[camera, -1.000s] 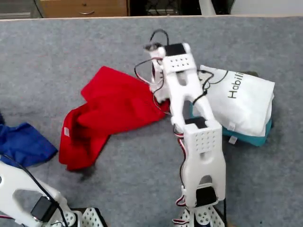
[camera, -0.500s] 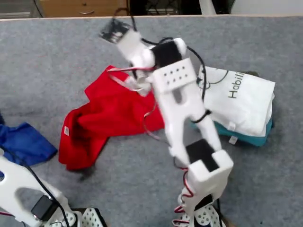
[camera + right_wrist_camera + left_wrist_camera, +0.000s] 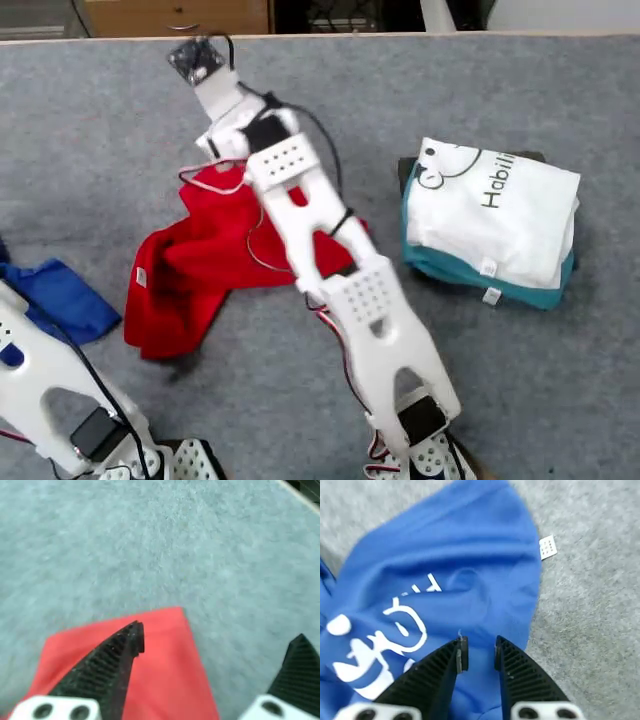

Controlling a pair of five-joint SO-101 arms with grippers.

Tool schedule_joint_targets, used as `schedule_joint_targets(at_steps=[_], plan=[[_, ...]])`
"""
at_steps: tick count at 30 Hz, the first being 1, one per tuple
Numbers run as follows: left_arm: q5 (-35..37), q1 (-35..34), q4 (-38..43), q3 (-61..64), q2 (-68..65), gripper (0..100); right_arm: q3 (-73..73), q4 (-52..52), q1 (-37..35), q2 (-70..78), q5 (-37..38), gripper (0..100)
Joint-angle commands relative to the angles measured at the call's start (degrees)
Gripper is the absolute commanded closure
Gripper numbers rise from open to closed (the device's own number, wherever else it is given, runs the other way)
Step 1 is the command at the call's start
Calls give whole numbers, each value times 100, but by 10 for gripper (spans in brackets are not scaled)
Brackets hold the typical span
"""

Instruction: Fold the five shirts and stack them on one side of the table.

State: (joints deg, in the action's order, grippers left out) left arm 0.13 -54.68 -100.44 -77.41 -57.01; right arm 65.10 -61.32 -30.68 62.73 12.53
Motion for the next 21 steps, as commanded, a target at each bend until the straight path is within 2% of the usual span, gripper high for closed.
schedule_joint_targets(at_steps=[1, 5, 9, 11, 16, 21], plan=[[141, 22, -26, 31, 105, 887, 1464, 193, -70, 1262, -176, 568], [141, -207, -26, -22, 18, 887, 2554, -185, -62, 2079, -149, 569], [141, -400, -26, -75, 35, 887, 2712, -334, -70, 2167, -176, 595], [141, -444, -26, -75, 35, 887, 2721, -360, -53, 2167, -185, 675], [141, -488, -35, -31, 9, 887, 2765, -211, -44, 2211, -149, 962], [141, -497, -35, -22, 9, 887, 2765, 211, 88, 2229, -176, 965]])
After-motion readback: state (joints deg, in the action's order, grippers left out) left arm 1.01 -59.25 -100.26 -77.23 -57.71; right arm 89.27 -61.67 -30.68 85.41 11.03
